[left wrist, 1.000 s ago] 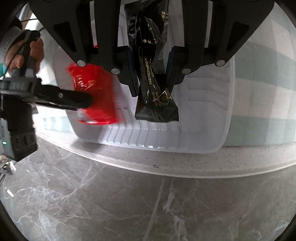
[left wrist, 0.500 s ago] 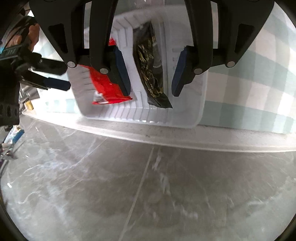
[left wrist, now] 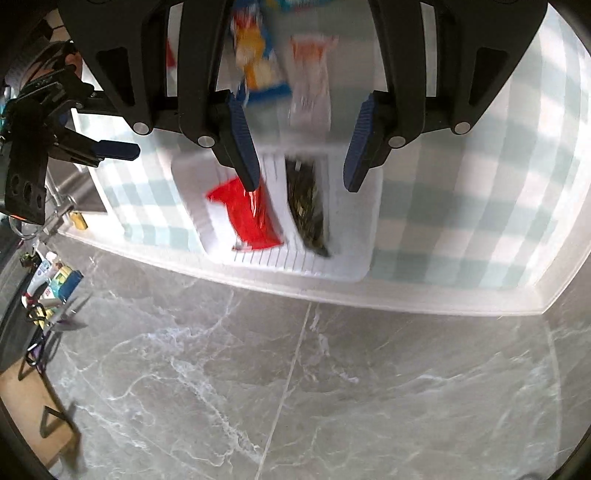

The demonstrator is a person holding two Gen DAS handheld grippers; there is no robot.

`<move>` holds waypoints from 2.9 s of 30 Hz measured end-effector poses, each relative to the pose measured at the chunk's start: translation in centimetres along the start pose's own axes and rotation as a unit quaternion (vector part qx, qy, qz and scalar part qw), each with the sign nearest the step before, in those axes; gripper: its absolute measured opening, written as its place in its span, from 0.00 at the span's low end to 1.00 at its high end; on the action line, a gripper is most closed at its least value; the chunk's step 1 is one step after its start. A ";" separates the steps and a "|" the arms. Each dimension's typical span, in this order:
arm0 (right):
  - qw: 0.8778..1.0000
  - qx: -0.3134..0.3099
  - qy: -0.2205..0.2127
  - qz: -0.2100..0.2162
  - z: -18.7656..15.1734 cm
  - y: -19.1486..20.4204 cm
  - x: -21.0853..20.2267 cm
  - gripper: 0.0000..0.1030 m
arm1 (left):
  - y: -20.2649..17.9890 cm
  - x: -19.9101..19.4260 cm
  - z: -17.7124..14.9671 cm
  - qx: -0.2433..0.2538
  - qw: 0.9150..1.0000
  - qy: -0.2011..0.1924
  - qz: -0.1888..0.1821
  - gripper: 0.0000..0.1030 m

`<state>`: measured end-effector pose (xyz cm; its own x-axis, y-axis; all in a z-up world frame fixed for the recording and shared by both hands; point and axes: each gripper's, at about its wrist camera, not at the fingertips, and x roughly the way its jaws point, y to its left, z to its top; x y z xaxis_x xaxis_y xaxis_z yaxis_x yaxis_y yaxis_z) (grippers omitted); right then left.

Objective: Organize snacks
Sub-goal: 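Release the black bag and red bag into the white tray, then grasp the orange bar with the left tool while the right tool grasps the white-red packet, then carry the orange bar and white-red packet up to the white tray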

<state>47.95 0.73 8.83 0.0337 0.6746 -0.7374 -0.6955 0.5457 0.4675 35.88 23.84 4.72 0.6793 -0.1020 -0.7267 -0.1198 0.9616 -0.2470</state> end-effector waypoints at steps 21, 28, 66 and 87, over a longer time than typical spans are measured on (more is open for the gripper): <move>0.992 0.067 0.104 0.031 -12.7 2.8 2.0 0.73 | 5.8 -6.9 -18.8 -0.096 0.987 0.116 0.058 0.44; 0.993 0.058 0.106 -0.015 -12.5 2.2 2.6 0.73 | 6.2 -6.1 -18.6 -0.098 0.986 0.123 0.060 0.44; 0.987 0.081 0.133 -0.032 -11.3 0.0 3.6 0.34 | 5.5 -2.8 -19.7 -0.069 0.985 0.131 0.092 0.54; 0.955 0.257 0.095 0.111 -13.4 -4.8 2.6 0.16 | 8.9 -4.1 -20.9 -0.180 0.979 0.097 -0.011 0.16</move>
<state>41.79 -6.74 -1.88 -0.2388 0.7260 -0.6449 -0.2240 0.6050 0.7641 16.92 27.45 -7.87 0.5385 -0.2018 -0.8181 -0.3783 0.8096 -0.4487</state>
